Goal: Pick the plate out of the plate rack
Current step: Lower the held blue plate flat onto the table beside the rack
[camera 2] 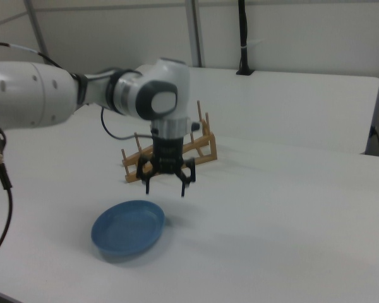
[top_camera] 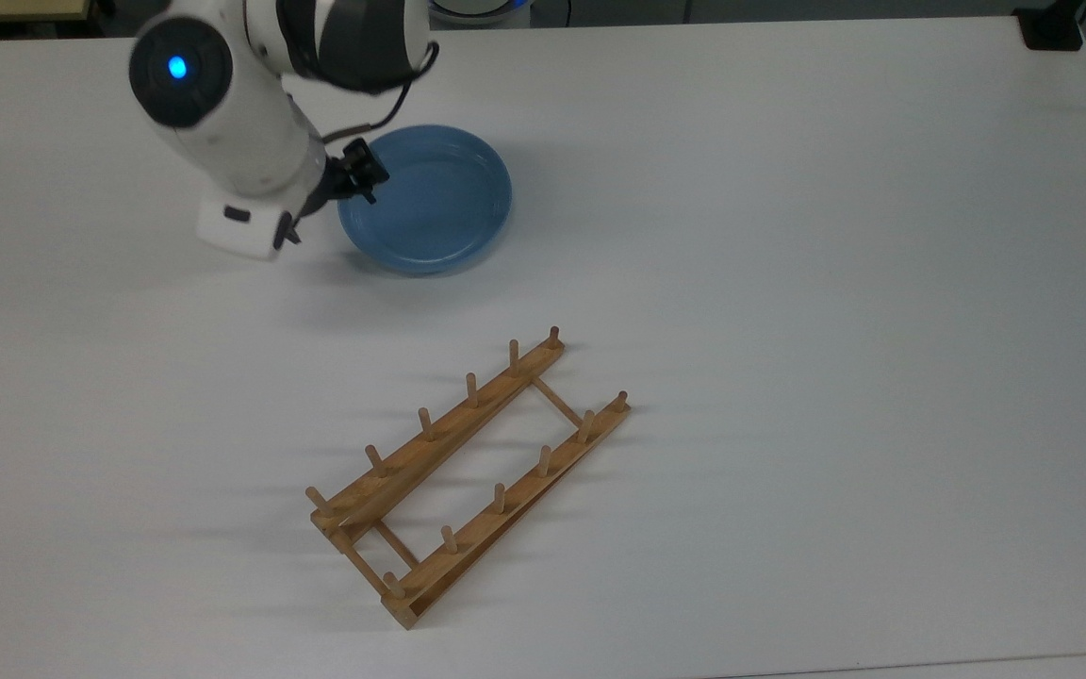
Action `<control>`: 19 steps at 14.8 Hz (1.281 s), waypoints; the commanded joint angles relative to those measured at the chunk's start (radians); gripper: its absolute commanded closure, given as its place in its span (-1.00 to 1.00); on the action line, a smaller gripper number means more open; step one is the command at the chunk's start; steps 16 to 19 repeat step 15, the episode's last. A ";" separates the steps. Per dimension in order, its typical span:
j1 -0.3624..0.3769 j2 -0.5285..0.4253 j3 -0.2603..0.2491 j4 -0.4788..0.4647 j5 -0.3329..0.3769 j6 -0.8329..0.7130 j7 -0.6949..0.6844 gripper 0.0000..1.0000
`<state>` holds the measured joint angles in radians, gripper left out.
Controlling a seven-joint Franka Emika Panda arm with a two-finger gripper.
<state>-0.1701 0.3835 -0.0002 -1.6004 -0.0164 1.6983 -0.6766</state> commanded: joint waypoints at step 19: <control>0.046 -0.341 0.009 -0.016 -0.051 -0.075 0.601 -1.00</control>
